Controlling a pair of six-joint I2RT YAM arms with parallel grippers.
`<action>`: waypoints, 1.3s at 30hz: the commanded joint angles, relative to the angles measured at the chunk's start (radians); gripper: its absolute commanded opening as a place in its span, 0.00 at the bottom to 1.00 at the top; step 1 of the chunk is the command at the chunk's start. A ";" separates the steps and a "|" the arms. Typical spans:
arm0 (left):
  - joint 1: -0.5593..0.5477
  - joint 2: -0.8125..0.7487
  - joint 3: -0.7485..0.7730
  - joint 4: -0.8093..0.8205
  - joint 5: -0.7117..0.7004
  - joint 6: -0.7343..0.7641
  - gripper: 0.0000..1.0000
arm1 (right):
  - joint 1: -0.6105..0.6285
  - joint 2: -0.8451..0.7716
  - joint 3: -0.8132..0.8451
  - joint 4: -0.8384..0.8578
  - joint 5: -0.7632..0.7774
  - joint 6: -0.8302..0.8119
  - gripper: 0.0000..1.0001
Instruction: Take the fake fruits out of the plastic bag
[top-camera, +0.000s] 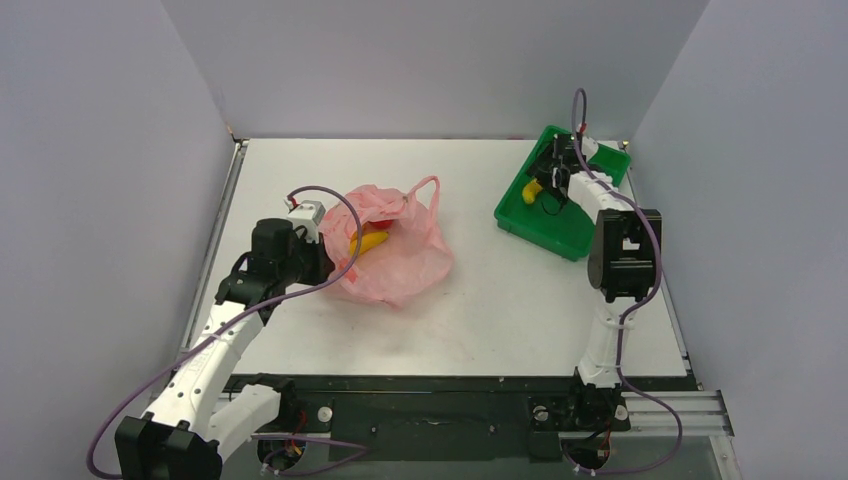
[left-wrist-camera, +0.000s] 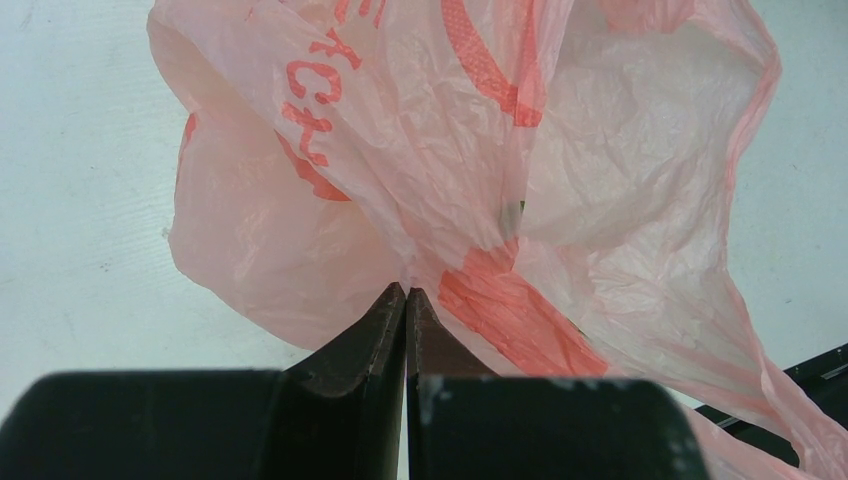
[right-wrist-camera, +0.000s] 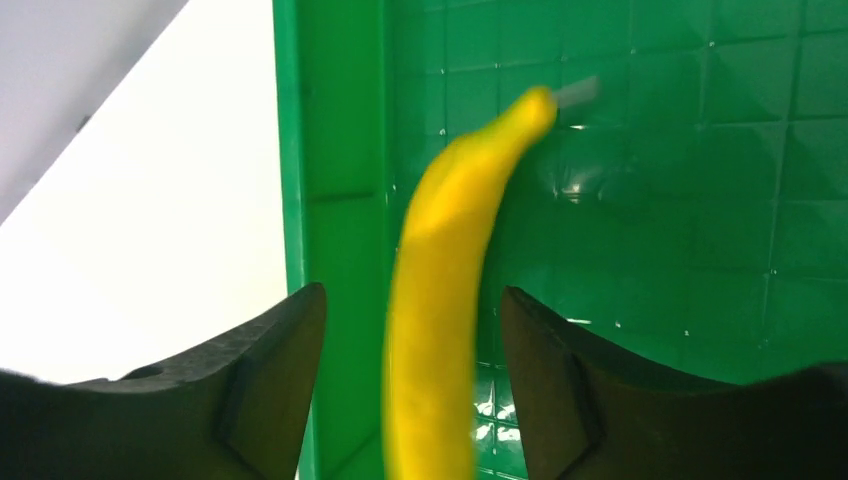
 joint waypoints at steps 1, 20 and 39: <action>-0.007 -0.009 -0.003 0.045 0.000 0.021 0.00 | -0.002 -0.065 -0.053 0.037 -0.007 0.000 0.71; -0.034 0.003 -0.001 0.039 -0.018 0.022 0.00 | 0.502 -0.608 -0.539 0.409 0.141 -0.031 0.73; -0.053 0.005 -0.002 0.042 0.003 0.024 0.00 | 0.826 -0.265 -0.617 0.942 -0.034 0.299 0.50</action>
